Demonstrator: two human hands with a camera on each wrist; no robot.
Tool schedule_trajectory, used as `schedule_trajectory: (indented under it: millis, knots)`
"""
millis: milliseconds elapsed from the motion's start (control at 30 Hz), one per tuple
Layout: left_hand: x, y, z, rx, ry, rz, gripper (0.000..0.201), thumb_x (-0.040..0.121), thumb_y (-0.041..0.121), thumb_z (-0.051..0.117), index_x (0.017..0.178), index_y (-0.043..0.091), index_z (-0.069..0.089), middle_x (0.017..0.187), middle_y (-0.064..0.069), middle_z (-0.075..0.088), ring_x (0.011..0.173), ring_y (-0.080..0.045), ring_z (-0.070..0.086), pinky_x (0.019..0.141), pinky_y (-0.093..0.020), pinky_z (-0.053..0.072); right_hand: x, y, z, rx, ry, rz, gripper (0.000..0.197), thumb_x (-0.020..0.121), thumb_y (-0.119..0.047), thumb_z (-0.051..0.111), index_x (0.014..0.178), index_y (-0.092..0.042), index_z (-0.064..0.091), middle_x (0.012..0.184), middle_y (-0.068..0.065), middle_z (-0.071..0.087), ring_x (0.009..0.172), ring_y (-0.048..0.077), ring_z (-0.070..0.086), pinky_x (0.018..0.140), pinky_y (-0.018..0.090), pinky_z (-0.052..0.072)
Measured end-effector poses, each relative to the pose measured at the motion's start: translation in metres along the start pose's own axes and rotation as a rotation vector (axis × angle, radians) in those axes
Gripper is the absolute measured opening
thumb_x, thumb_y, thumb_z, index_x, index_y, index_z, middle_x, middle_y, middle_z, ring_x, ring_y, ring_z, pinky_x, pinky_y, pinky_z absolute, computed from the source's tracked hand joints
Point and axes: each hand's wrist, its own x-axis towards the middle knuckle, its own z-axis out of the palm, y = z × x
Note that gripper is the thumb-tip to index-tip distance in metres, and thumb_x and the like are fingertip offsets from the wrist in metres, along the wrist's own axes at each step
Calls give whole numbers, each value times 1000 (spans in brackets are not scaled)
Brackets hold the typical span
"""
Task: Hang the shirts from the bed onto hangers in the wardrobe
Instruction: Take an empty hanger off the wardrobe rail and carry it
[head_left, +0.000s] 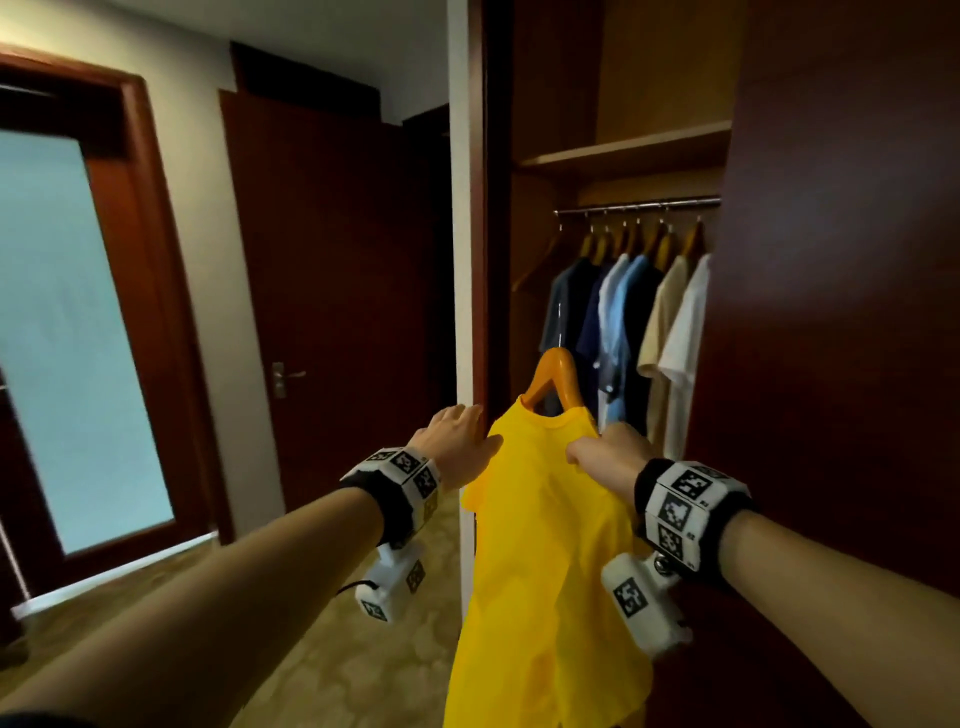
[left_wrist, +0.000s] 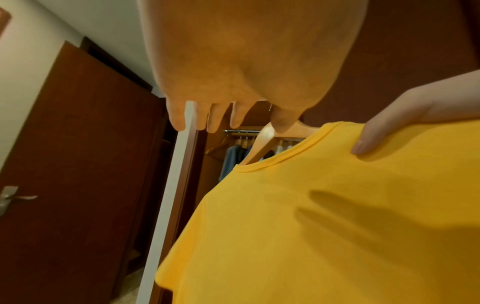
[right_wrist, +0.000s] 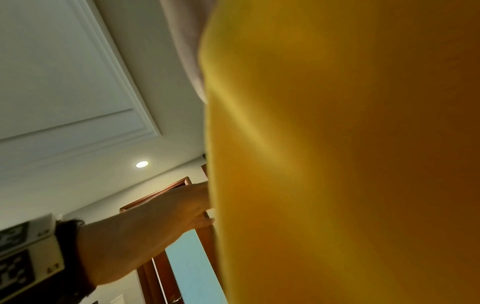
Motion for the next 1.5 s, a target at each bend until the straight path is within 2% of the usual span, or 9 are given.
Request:
schedule_trajectory:
  millis: [167,300,467,567,667,967,1200,1300,1500]
  knots:
    - [88,-47,25,30,-62,-51,69,102,53,37,157,18,15,164,-6,16,151,-24,13,120,-47,21,109,-25,42,3,2,5,31,85,-20,58,64,-17,36,68,3,42,61,23,42,49,29,25]
    - [168,-87,43,40,-67,-63,69,102,52,36,158,17,14,164,-6,14,151,-24,11,120,-46,20,190,-32,73,-14,-5,32,20,87,-19,58,72,-13,46,76,6,52,75,27,53,53,29,32]
    - [287,-129,63,30,-52,11,68,102,52,38,157,17,17,163,-7,18,150,-25,16,119,-46,22,296,-45,101,-11,66,48,18,85,-16,59,71,-13,48,75,6,52,69,24,51,54,29,33]
    - [358,-144,63,56,-93,92,68,101,52,38,157,18,17,163,-7,18,150,-25,15,119,-46,22,355,-67,107,-33,105,80,9,85,-18,59,81,-11,55,86,9,57,82,28,56,67,31,40]
    - [435,-146,44,82,-63,190,69,102,52,36,157,19,13,164,-7,13,151,-24,13,120,-45,20,412,-94,107,-45,158,101,20,85,-19,59,99,-5,61,98,12,59,96,32,58,77,33,42]
    - [617,-107,20,90,70,401,72,98,53,41,157,18,17,164,-8,14,152,-25,6,123,-42,12,560,-154,77,-154,382,123,35,91,-19,61,119,2,62,124,19,62,116,36,58,82,31,45]
    - [731,-35,-32,88,167,452,68,98,50,44,154,16,24,159,-11,24,148,-29,18,118,-45,23,649,-189,14,-171,506,115,37,98,-27,55,123,0,58,124,14,59,100,31,55,75,30,38]
    - [775,-1,-56,19,222,420,62,97,48,47,149,17,33,151,-14,35,141,-33,30,112,-44,32,680,-203,-6,-197,518,109,38,99,-24,54,130,-2,54,133,12,54,110,30,54,79,28,39]
    - [834,42,-42,123,127,365,57,100,28,47,151,10,28,155,-17,27,142,-35,29,114,-42,31,729,-222,-24,-262,501,135,35,98,-22,50,126,-1,56,129,15,57,96,27,51,76,26,35]
